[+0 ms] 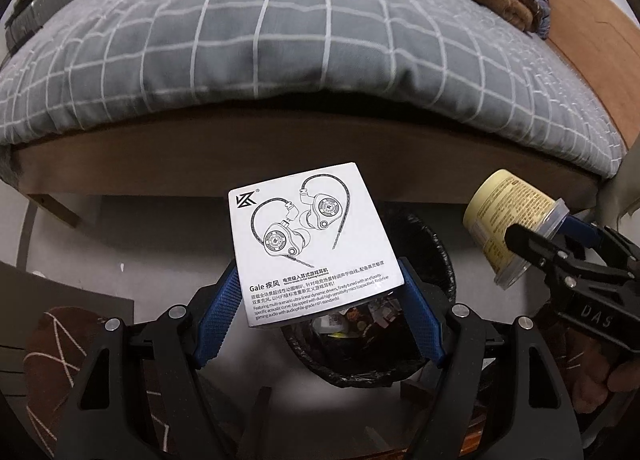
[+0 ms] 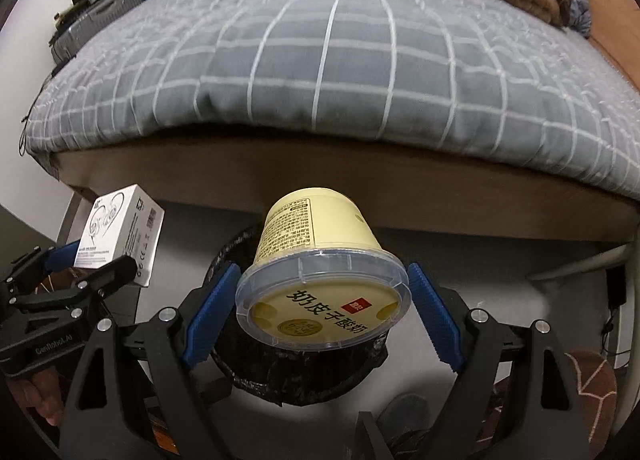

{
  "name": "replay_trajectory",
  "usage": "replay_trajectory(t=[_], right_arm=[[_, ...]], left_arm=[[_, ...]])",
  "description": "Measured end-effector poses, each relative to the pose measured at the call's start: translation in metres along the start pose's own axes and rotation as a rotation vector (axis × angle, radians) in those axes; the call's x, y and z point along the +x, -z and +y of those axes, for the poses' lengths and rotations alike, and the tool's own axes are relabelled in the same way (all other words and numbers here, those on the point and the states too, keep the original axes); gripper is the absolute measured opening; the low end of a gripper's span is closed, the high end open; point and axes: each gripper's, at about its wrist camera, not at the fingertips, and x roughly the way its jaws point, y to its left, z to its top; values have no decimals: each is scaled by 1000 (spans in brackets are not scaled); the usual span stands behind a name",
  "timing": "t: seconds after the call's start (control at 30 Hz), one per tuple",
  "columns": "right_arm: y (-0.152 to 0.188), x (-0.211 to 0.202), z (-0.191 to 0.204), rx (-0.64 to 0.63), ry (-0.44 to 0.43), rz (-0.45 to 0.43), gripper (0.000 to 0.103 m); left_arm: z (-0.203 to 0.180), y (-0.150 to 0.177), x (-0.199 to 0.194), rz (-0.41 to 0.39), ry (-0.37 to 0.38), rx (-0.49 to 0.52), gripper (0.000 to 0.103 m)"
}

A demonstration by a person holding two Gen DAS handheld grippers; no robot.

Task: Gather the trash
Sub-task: 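Lower the yellow cup over the bin and open the right tool, then lower the earphone box over the bin and open the left tool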

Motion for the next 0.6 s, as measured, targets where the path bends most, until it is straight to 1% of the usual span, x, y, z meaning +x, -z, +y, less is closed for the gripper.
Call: replay_trajectory(t=[0.13,0.3,0.33,0.37,0.43,0.6], right_arm=[[2,17,3,-3,-4,38,82],[6,42,7,-10,-39,101,84],[6,46,7,-5,-45,110,85],[7,49,6,-5,-48,117,91],[7,53,5,4,-50,113,96],[1,45,-8,43,-24,78,95]], left_arm=[[5,-1,15,22,7,-14,74],[10,-4,29,53,5,-30,73],[9,-4,31,54,5,-27,73],[9,-4,32,55,4,-26,73],[8,-4,35,61,3,-22,73],[2,-1,42,70,3,-5,73]])
